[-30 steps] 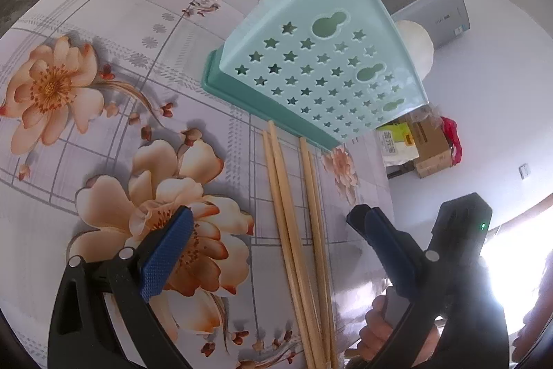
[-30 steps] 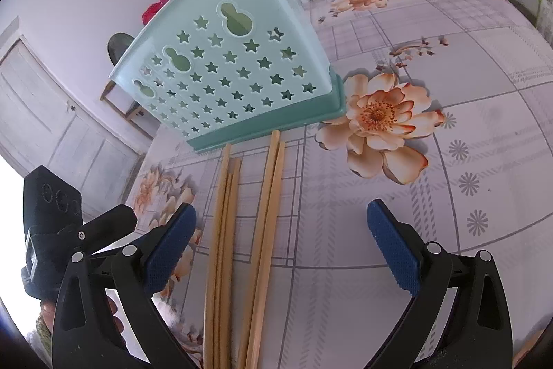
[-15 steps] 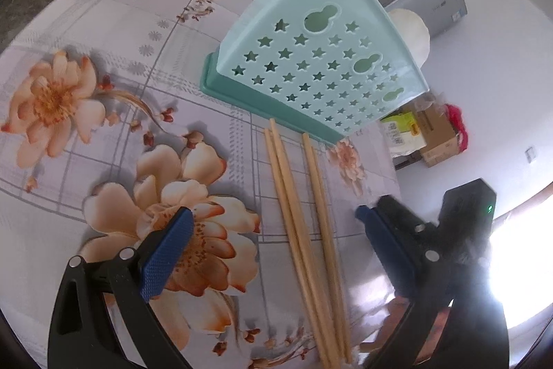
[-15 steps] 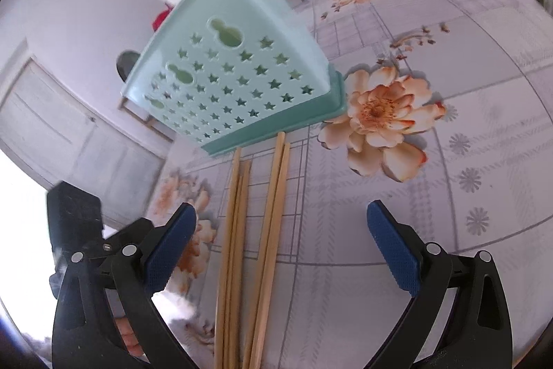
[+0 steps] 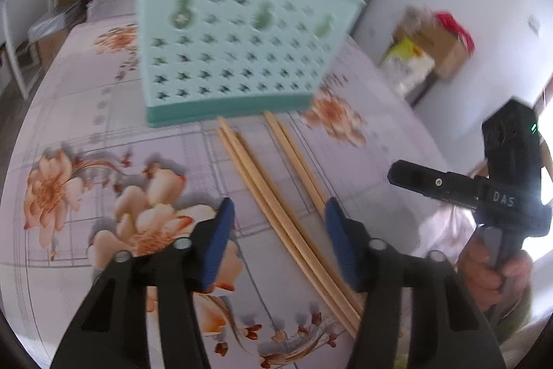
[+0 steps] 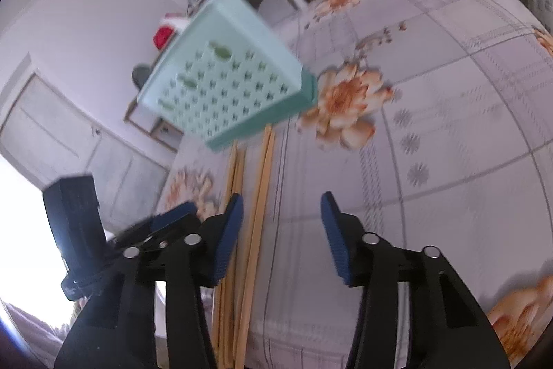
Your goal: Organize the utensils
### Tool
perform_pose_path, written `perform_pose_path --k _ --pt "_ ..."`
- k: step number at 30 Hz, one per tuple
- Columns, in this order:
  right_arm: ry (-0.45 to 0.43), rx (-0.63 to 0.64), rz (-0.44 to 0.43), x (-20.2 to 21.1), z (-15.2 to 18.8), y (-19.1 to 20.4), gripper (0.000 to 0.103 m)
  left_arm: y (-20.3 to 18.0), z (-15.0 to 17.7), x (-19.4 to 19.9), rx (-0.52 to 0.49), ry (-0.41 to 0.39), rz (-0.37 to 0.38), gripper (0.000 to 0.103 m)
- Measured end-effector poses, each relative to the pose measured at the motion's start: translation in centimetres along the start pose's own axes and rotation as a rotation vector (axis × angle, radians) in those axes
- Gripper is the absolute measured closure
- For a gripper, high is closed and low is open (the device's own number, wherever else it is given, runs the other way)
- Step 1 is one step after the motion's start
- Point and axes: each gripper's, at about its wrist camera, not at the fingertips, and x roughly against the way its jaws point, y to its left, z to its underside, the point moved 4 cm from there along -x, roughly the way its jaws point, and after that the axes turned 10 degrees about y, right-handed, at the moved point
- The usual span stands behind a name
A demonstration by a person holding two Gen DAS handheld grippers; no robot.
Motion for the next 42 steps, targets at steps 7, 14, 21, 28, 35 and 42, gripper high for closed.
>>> perform_pose_path --k 7,14,21,28,35,42 --pt "0.055 0.038 0.05 -1.4 2.0 1.4 0.063 -1.6 0.1 -2.6 -0.096 0.039 -0.061 0.067" --pt "0.059 0.059 0.069 -1.7 2.2 2.4 0.065 0.0 0.9 -2.8 -0.069 0.039 -0.063 0.077" --pt "0.074 0.07 0.076 -2.7 2.1 3.1 0.069 1.9 1.5 -1.7 -0.029 0.032 -0.043 0.089" --pt "0.081 0.079 0.091 -3.3 2.2 3.5 0.073 3.6 2.1 -0.6 0.007 0.03 -0.036 0.097" --pt "0.087 0.094 0.111 -3.9 1.9 3.7 0.073 5.5 2.9 0.2 0.097 0.033 -0.057 0.097" --pt "0.113 0.139 0.155 -5.6 1.8 4.5 0.086 6.5 3.4 0.7 0.161 0.031 -0.07 0.097"
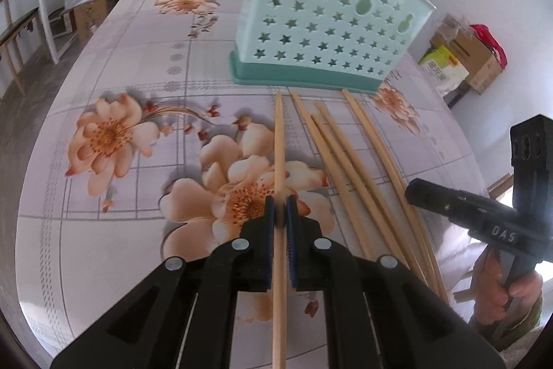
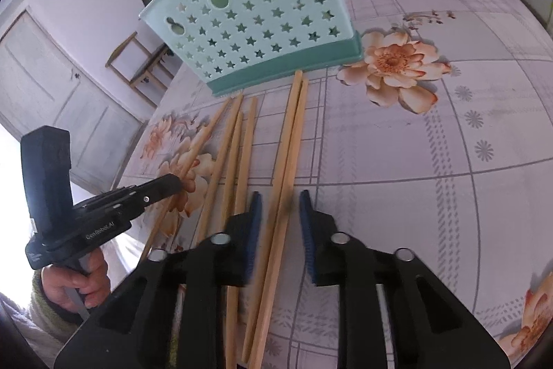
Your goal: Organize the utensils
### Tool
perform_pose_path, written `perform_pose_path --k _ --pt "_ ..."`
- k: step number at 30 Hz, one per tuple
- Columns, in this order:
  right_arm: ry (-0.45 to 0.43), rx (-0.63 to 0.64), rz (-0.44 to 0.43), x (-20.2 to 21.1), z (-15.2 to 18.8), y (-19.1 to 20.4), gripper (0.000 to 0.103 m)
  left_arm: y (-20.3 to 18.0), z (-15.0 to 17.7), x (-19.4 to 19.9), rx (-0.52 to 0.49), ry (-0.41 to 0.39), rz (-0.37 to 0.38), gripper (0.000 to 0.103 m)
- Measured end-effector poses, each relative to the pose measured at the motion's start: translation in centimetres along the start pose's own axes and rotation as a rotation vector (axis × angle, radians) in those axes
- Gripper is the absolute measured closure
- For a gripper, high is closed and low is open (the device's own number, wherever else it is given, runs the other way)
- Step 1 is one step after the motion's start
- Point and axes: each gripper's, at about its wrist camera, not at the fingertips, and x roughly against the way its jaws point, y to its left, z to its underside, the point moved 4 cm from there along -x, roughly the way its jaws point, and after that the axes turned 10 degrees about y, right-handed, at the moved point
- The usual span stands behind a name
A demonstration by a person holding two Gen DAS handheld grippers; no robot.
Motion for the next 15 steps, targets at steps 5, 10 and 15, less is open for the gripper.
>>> perform_pose_path --k 5,10,15 --pt "-0.006 -0.008 0.015 -0.1 -0.1 -0.1 0.093 0.7 0.1 0.4 0.048 -0.016 0.01 0.097" --pt "-0.017 -0.037 0.017 0.3 -0.2 -0.9 0.093 1.6 0.1 0.8 0.113 -0.029 0.026 0.097" --pt "-0.009 -0.009 0.04 -0.1 -0.4 -0.4 0.094 1.6 0.3 0.4 0.125 -0.02 0.029 0.097"
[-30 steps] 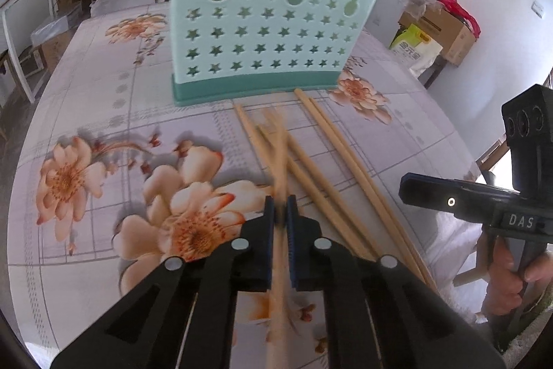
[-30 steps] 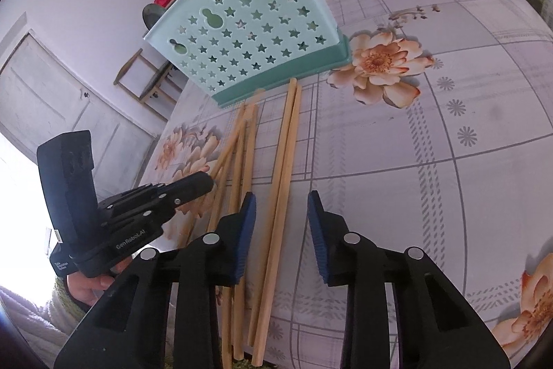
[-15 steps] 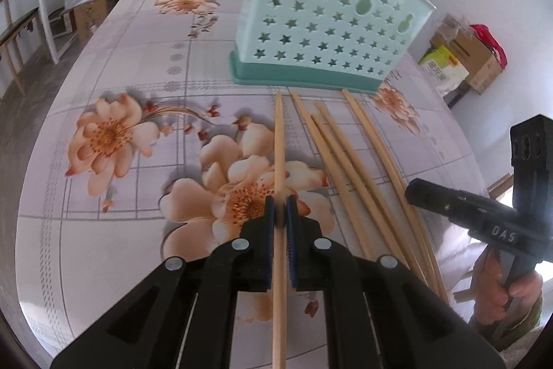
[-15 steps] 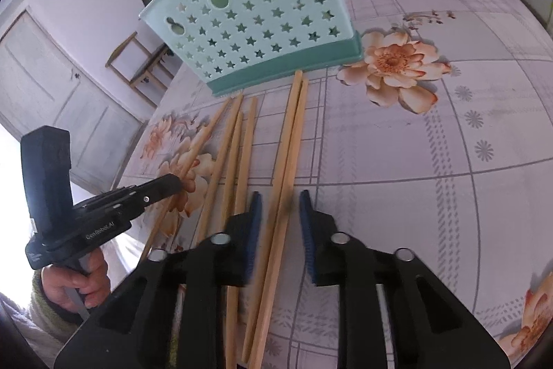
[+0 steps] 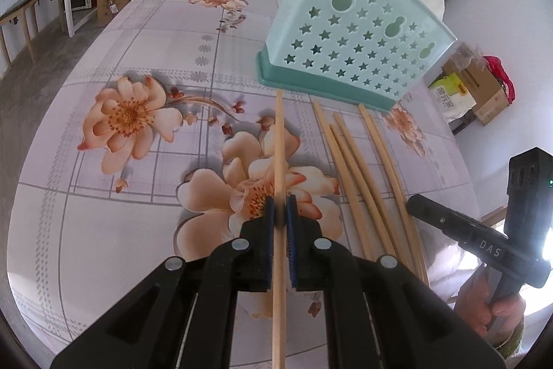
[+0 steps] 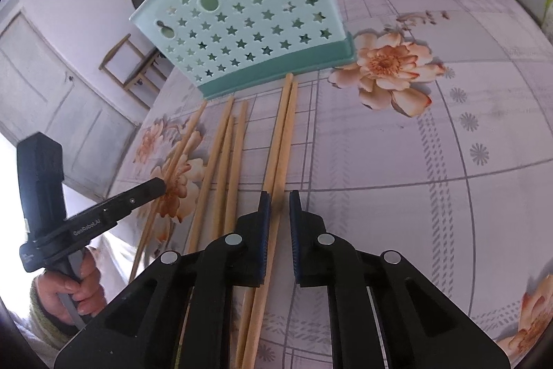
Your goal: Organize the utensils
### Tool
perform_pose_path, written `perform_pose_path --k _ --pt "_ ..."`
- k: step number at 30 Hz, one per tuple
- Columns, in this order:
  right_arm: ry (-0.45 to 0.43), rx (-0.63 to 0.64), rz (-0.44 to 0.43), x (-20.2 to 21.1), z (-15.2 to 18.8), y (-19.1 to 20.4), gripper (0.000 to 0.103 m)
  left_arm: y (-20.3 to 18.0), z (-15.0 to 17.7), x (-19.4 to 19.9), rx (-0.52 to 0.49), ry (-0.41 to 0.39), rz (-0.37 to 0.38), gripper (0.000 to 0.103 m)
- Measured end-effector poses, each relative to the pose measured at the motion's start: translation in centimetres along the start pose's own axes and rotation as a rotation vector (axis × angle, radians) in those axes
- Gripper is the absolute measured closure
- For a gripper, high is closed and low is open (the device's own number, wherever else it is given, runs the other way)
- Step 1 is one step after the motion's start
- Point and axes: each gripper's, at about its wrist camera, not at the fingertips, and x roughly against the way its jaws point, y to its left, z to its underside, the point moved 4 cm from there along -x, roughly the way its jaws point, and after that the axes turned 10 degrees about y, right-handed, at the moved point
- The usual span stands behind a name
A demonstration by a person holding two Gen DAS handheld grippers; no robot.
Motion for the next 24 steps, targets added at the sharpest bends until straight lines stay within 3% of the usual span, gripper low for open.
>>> perform_pose_path --k 7,15,24 --pt "-0.005 0.037 0.064 -0.5 -0.5 0.7 0.097 0.2 -0.1 -0.2 0.023 -0.009 -0.004 0.097" --pt "0.013 0.023 0.077 0.3 0.0 -0.2 0.099 0.6 0.3 0.1 0.062 0.008 0.017 0.097" --pt "0.07 0.057 0.098 1.8 1.7 -1.2 0.093 -0.2 0.0 0.1 -0.009 0.037 -0.032 0.093"
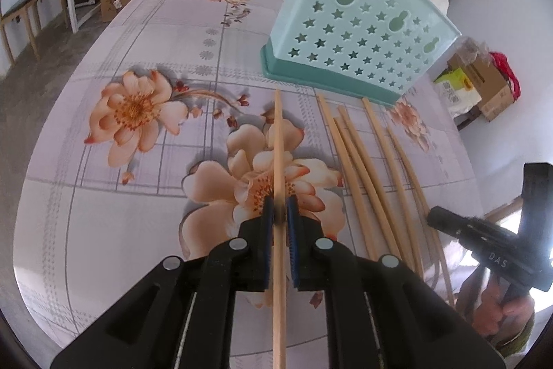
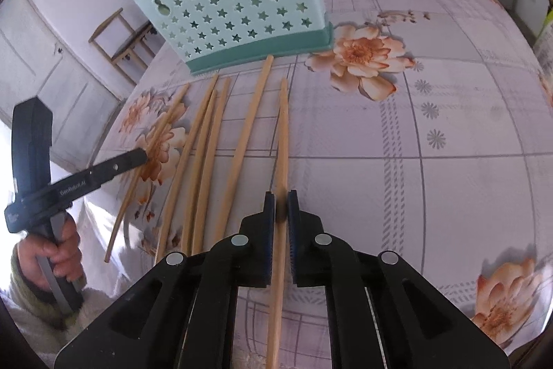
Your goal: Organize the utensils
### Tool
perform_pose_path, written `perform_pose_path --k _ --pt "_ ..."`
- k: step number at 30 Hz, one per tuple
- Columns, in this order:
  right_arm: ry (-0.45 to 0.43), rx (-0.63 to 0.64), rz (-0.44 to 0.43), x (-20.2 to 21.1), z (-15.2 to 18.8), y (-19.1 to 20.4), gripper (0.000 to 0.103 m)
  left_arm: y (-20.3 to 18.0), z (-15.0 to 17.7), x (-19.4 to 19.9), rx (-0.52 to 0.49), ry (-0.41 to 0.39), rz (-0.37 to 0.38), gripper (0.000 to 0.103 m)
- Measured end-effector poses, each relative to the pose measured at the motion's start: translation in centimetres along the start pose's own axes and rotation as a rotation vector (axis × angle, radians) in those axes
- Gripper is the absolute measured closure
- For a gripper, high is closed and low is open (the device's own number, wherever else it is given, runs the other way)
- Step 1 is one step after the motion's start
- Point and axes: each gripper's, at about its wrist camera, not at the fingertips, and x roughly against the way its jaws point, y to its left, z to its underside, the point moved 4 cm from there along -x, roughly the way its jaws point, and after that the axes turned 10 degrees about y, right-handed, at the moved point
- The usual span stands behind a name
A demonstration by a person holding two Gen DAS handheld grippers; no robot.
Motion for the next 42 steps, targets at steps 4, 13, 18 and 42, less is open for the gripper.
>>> perform_pose_path --k 4,13,18,42 --pt "0.0 0.023 0.02 -0.1 -0.4 0.4 0.085 -0.5 -0.7 -0.2 -0.054 0.003 -0.033 0.087" --pt "-0.009 0.046 0.057 -1.0 -2.0 1.0 0.083 -2.2 -2.0 -1.5 -0.194 0.017 -0.102 0.086" --pt "-0.01 0.057 0.076 -1.5 -3.0 1.2 0.083 -2.6 -3.0 -2.1 -0.237 0.006 -0.143 0.086" --pt "-0.068 0.04 0.108 -2.0 -6.8 1.1 0.098 -1.6 -5.9 -2.3 -0.204 -0.07 -0.15 0.097"
